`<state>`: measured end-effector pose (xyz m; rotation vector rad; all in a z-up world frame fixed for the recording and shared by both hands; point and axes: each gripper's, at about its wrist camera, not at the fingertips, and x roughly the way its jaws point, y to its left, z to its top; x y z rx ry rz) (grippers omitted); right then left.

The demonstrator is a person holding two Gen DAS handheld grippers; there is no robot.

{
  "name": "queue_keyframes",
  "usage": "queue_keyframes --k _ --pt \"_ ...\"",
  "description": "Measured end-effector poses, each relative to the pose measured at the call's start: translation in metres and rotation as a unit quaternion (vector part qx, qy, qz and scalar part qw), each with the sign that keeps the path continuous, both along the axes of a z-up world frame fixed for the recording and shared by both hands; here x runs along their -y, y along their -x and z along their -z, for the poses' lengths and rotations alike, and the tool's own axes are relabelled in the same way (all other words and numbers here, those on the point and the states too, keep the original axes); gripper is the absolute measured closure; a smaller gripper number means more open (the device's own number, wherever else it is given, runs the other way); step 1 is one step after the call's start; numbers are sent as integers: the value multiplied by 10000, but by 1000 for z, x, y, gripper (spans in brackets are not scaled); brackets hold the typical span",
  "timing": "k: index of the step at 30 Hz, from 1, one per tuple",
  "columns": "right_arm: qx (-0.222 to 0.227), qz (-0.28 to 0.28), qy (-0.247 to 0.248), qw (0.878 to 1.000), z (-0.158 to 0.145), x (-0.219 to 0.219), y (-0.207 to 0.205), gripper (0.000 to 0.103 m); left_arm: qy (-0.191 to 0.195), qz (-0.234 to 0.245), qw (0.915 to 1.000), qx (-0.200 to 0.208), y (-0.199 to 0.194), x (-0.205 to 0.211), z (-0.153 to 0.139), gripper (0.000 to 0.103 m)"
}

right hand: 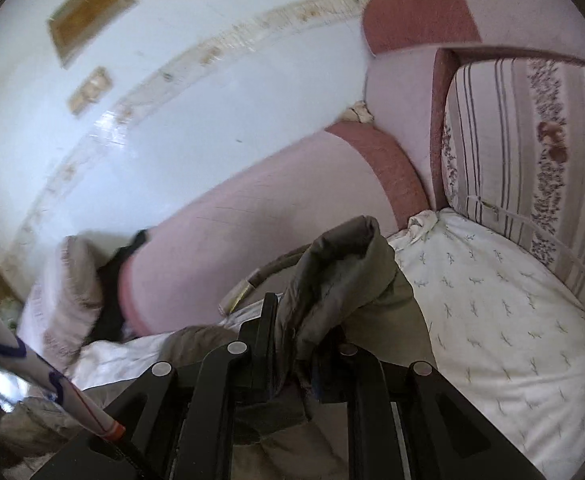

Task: Fold large clothes
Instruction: 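Grasp the jacket hem with both tools and lift it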

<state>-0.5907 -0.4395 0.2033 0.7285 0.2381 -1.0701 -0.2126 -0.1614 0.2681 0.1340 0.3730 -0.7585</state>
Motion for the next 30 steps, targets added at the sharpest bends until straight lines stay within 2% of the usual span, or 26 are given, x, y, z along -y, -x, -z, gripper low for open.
queue_keyframes --k 2,5,7,10,12,13,14,15,17,19,20,22,24,26,28,30 --pt "-93 58 -132 9999 16 24 -13 90 83 -125 9998 99 0 -6 6 49" --pt "-185 189 -382 9989 40 54 -28 90 231 -292 9977 558 16 -12 13 48" --pt "-147 348 -533 9979 56 72 -31 89 324 -125 9973 640 32 -11 21 45" --pt "-172 583 -729 9955 74 95 -30 88 -48 566 9967 582 61 19 53 44" --pt "-92 520 -896 9946 84 107 -28 78 -425 1023 9922 568 74 46 79 44" --pt "60 422 -980 9943 88 109 -25 69 -693 1185 9887 600 79 66 96 44" --pt "227 339 -986 9943 90 109 -21 59 -814 1232 9872 605 79 77 106 44" --pt "393 211 -927 9947 89 106 -15 55 -1027 1288 9847 564 76 97 124 44" --pt "573 34 -759 9955 83 94 -4 53 -1410 1184 9819 444 64 126 149 44" --pt "686 -128 -515 9962 77 79 9 52 -1557 1168 9808 125 44 148 167 44" --pt "537 -200 -351 9977 74 71 8 52 -1615 1125 9804 41 37 156 173 44" --pt "-54 -508 11 9987 72 53 -3 52 -1637 1071 9807 37 26 170 181 44" --pt "-544 -904 287 9940 78 39 -22 52 -1653 1082 9803 56 26 178 188 43" --pt "-1156 -1117 474 9859 92 32 -50 52 -1840 1142 9763 43 21 191 198 42" --pt "-1496 -1286 499 9791 112 32 -72 52 -1909 1158 9748 -22 15 197 207 40" --pt "-1812 -1262 196 9751 142 41 -85 52 -1907 1185 9744 -140 7 201 213 37"
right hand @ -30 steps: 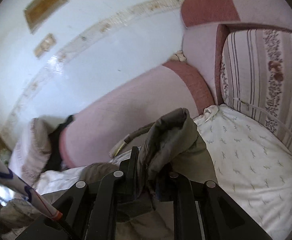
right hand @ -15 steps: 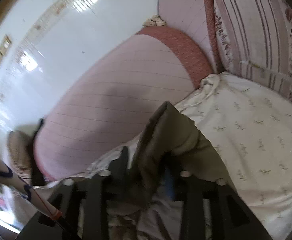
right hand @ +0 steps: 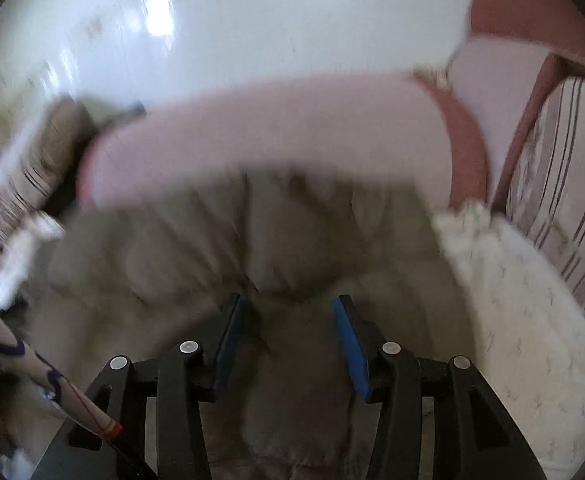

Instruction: Fold large clothes

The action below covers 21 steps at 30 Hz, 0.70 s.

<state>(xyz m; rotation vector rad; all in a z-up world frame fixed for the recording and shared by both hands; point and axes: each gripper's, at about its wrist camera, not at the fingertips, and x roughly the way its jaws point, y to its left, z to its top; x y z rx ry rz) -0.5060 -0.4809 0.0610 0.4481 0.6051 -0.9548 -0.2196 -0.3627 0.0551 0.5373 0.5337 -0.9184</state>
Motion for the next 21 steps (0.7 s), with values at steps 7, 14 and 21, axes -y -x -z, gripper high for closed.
queue_keyframes --k 7,14,21 --pt "-99 25 -159 9998 53 9 -7 52 251 -63 9992 -288 -20 10 20 27" --pt "-190 550 -232 9980 25 -21 6 51 -205 -436 9988 -75 -6 0 7 27" --pt "1155 545 -370 9911 -7 -151 75 48 191 -451 9962 -716 43 -115 -17 27"
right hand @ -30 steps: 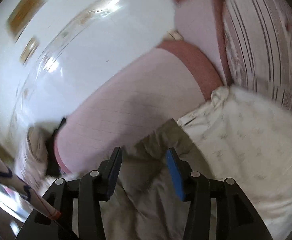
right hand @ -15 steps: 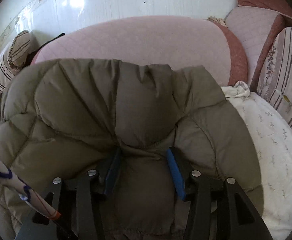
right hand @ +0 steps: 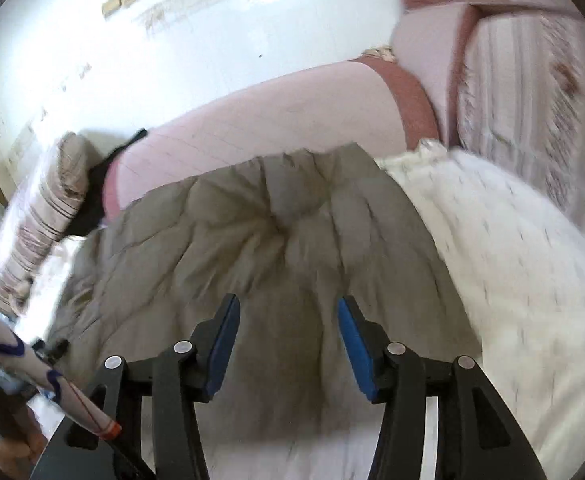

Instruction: Fold large clothes

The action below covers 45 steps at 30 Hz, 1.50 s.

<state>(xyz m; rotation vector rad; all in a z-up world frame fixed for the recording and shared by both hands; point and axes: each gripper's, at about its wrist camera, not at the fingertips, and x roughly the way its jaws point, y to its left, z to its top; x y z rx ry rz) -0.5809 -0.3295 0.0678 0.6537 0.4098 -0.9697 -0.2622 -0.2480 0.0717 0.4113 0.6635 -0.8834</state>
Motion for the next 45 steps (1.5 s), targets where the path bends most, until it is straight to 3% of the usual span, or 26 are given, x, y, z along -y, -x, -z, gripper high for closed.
queue_keyframes --k 3,7,11,17,21,31,35,38,43,45 --pt "308 129 -204 9992 11 -42 16 48 -89 -140 9996 -210 25 -41 6 27" --pt "450 151 -318 9984 11 -66 15 51 -29 -459 9980 -423 38 -74 0 27" --pt "493 102 -111 9987 2 -76 -1 53 30 -545 9985 -46 52 -78 -12 27" --pt "30 172 539 9984 3 -76 -32 53 267 -684 9970 238 49 -57 -18 27" --pt "-346 122 876 9955 11 -58 -54 53 244 -766 9955 493 30 -34 -4 27" --pt "-1121 -219 331 9929 62 -15 -87 52 -335 -527 9979 172 -5 1 28 22" --pt "-608 -245 118 9978 56 -10 -69 52 -196 -547 9982 108 -6 -5 25 22" --pt "436 -143 -150 9988 39 -1 -29 52 96 -653 9976 -216 -15 -19 10 22" --pt "906 908 -72 9917 26 17 52 50 240 -1353 9887 -605 -50 -44 2 22" --pt "1071 1249 -263 9860 32 26 85 50 118 -1630 9807 -1070 -70 -52 13 22"
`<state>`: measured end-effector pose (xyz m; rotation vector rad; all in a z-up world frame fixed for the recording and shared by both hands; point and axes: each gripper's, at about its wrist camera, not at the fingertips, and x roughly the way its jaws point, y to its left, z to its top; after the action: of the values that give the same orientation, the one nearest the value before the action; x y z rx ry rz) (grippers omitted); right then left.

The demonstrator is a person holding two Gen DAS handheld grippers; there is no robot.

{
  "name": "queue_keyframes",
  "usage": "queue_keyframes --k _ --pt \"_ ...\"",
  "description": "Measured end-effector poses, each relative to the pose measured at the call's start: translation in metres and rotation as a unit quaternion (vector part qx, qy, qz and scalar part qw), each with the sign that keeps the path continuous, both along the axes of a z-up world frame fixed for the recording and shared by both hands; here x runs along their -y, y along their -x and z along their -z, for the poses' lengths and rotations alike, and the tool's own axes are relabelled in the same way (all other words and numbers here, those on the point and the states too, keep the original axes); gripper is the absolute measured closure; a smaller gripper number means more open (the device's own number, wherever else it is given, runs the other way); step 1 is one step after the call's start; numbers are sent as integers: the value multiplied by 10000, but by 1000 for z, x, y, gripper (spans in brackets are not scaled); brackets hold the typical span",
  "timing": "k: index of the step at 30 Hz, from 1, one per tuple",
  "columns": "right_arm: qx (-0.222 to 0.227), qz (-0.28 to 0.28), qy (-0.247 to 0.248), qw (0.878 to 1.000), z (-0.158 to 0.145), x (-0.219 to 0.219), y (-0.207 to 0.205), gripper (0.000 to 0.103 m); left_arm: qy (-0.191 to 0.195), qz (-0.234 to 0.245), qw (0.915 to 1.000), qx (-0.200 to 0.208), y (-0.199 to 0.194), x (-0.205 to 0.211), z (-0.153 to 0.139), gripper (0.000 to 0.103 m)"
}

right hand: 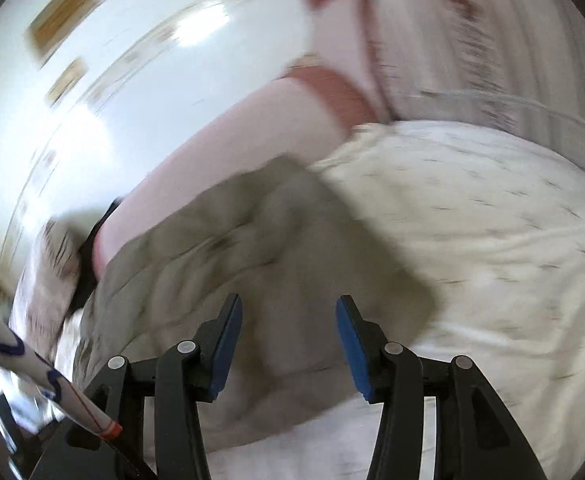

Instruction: Fold large clothes

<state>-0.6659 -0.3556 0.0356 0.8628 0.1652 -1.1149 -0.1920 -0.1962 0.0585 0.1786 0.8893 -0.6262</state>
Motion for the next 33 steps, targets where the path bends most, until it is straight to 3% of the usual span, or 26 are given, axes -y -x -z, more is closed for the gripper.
queue_keyframes --k 2,4,6,11,15,19,24,30,33 --pt "95 306 -185 9993 5 6 28 48 100 -70 9986 -518 -12 -5 10 19" --pt "175 494 -363 9980 10 12 49 38 296 -129 9952 -925 -20 -11 14 18" --pt "455 655 -576 9951 19 16 66 31 333 -132 9941 -1028 -20 -12 15 17" --pt "1002 611 -950 9885 37 24 78 30 526 -270 9860 -1561 -27 -21 24 10" --pt "1204 572 -1143 9845 48 29 72 29 874 -314 9669 -2376 -39 -32 35 10" --pt "1450 585 -1231 9800 58 34 71 26 1138 -223 9495 -2916 -42 -41 43 10" --pt "1656 640 -1389 9743 69 42 66 26 1384 -179 9390 -3144 -39 -48 46 10" --pt "1758 516 -1402 9730 73 47 54 26 1590 -87 9385 -3065 -38 -36 50 10" --pt "1727 383 -1396 9743 72 48 46 37 1689 101 9378 -3032 -36 -24 51 10"
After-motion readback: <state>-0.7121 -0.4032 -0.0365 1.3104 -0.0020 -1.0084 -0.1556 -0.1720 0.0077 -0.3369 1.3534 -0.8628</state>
